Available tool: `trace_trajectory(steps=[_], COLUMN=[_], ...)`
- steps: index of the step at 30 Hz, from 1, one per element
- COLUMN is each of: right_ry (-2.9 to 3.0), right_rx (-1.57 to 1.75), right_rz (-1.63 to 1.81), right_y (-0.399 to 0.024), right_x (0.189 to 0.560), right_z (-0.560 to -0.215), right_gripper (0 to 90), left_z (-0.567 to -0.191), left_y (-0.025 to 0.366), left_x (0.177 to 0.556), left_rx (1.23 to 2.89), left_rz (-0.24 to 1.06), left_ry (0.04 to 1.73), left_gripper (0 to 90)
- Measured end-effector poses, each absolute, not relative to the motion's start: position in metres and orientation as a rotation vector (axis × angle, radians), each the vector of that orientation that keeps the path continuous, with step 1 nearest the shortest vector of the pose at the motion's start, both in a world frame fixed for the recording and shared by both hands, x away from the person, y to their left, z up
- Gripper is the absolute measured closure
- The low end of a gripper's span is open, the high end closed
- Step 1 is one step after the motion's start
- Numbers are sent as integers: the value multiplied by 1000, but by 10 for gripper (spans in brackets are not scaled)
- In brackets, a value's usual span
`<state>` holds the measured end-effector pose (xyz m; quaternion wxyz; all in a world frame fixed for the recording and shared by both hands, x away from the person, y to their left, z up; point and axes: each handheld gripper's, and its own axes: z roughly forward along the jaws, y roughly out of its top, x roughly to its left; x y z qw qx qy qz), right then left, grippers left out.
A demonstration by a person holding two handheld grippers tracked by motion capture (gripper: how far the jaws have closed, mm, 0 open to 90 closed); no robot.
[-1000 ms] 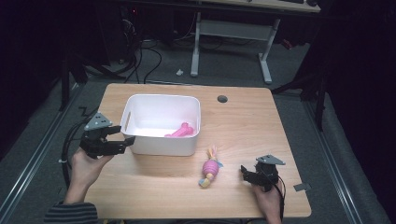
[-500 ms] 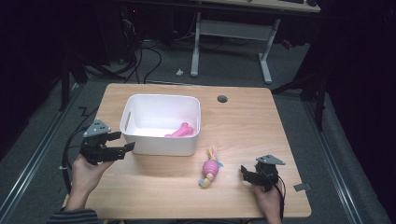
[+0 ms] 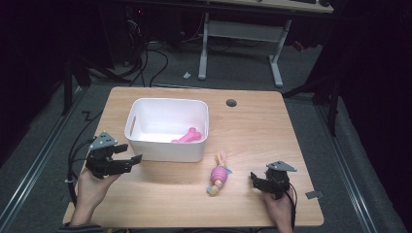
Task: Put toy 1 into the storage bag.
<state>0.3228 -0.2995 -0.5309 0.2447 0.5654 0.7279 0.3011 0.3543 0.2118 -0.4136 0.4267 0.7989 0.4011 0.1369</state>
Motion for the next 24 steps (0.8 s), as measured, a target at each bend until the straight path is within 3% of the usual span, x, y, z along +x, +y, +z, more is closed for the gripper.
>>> trace_trajectory(steps=[24], right_ry=[1987], right_rx=[1544], right_rz=[822], right_y=[-299], right_x=[323], right_z=[-531], right_gripper=[229], left_z=[-444], left_y=[203], left_x=[351], left_rx=[2016], left_rz=[299], left_ry=[1037], left_gripper=[316])
